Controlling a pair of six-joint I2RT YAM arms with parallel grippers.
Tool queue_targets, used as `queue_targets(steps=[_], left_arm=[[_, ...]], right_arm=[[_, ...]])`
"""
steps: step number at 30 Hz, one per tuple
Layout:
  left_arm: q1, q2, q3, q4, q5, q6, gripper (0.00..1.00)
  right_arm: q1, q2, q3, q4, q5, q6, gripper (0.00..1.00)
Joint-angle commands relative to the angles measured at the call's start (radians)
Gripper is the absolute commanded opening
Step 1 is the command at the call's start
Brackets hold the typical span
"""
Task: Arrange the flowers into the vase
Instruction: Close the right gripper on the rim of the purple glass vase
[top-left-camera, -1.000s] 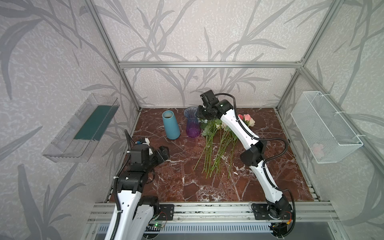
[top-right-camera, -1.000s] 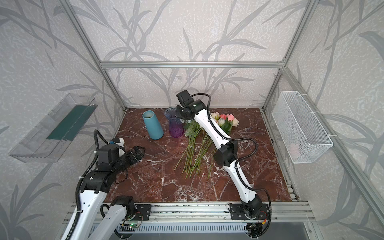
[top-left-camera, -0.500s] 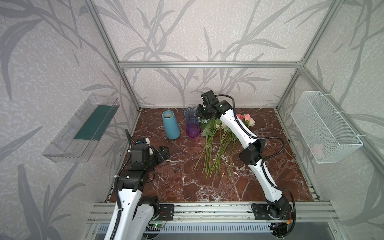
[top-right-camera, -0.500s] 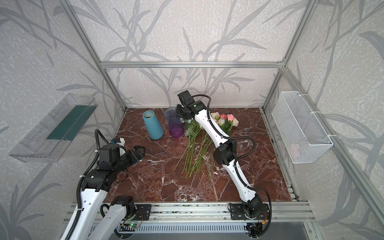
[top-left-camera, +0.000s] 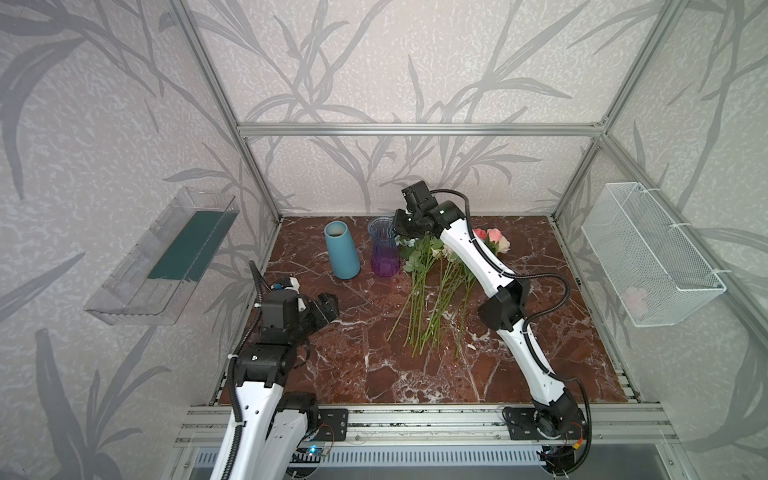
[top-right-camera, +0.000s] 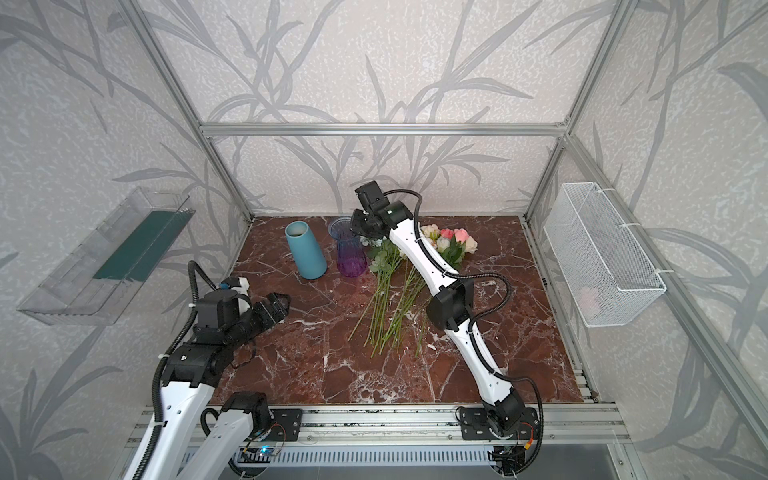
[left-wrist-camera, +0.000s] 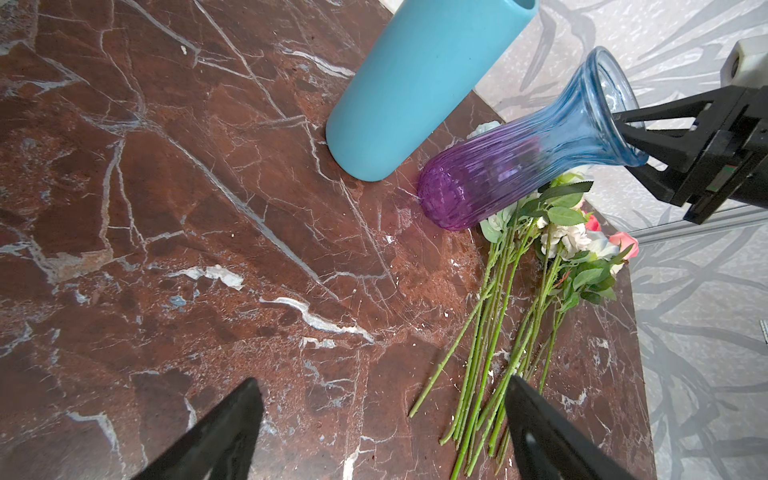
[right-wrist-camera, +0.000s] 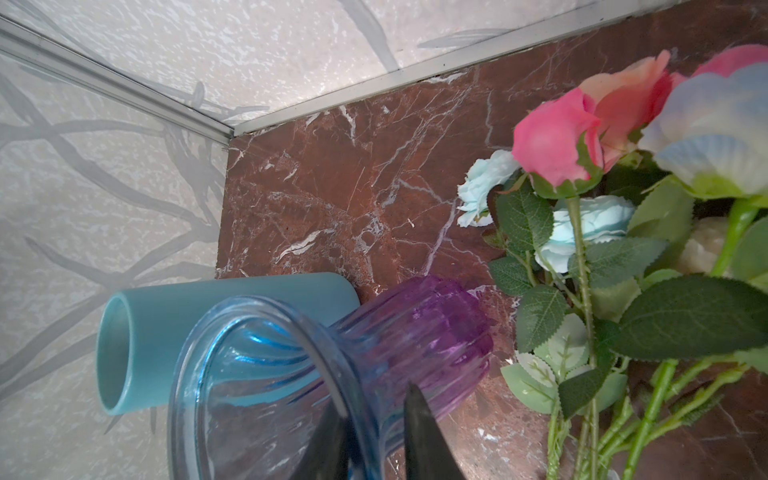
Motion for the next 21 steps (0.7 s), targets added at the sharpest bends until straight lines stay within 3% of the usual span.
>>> queue_targets(steps=[1,6,17,21], left_arm=[[0.002,-0.01,-0.011,-0.001,-0.017,0.002,0.92],[0.002,-0.013,-0.01,-0.002,-0.018,0.001,0.92],[0.003,-0.023,-0.016,0.003,-0.018,0.003,0.92],[0.002,-0.022,-0.015,0.012,-0.013,0.018,0.92]], right_arm=[[-0.004,-0.048,-0.029,-0.055,0.031,-0.027,0.22],[-0.003,-0.061,-0.034,-0.067,0.028,-0.042,0.19],[-0.004,-0.104,-0.063,-0.079,0.009,-0.062,0.0],[-0.002,-0.141,-0.088,-0.051,-0.006,-0.067,0.0]])
